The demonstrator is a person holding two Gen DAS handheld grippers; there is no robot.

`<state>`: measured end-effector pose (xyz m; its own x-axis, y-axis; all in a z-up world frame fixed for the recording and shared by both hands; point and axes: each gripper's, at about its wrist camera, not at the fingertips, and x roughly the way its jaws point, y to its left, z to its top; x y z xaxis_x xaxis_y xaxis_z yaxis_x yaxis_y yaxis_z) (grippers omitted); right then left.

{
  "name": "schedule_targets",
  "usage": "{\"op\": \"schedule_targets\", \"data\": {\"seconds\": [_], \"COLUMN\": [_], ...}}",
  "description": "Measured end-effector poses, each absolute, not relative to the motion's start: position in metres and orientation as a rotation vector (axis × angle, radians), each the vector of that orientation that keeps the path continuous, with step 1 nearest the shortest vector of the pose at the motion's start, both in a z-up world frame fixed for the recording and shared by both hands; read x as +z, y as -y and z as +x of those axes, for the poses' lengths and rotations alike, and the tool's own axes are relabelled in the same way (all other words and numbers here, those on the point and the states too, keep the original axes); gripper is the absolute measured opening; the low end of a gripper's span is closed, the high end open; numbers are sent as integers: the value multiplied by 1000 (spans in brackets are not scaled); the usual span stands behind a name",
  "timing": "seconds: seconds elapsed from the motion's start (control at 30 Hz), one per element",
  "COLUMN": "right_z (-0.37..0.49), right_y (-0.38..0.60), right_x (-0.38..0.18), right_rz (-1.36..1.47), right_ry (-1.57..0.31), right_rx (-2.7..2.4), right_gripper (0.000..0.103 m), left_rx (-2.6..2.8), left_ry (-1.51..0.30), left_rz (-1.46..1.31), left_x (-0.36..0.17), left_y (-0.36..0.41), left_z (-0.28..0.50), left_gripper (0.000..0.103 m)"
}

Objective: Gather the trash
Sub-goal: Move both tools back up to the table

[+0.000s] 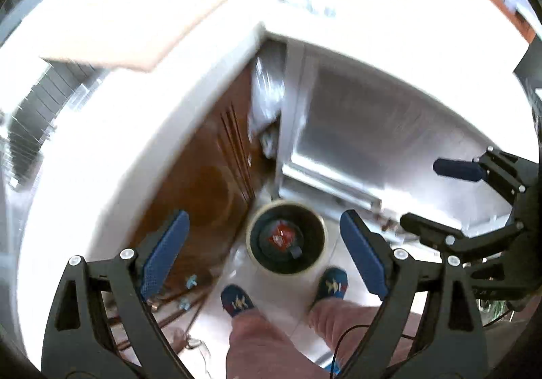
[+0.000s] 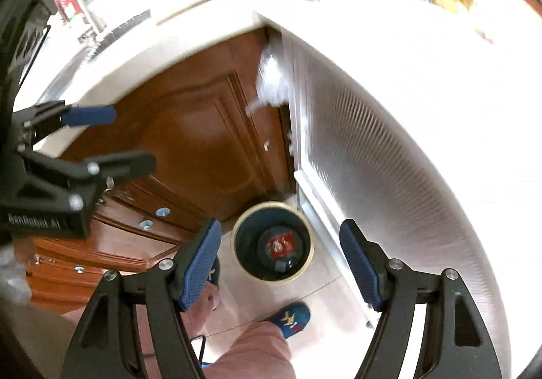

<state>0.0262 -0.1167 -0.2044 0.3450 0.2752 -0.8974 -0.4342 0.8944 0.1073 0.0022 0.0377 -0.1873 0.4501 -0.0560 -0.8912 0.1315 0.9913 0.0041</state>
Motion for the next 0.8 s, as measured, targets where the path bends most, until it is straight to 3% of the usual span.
{"op": "schedule_targets", "data": {"seconds": [0.5,0.67,0.8], "right_z": [42,67,104], "right_y": [105,108,115], "right_x": [-48,-7,4], "right_rz": [-208,-153,-113], "right_ry": [-848,-765,-756], "right_rx": [530,468,404], "right_gripper": [74,88,88], "left_rx": [-56,-19,3], "left_ry": [-782,-732,-730], "left_rz": [50,68,34], "left_x": [-34,-9,-3], "left_y": [-61,-73,-87], "left_z": [5,17,27], "left_gripper": [89,89,89]}}
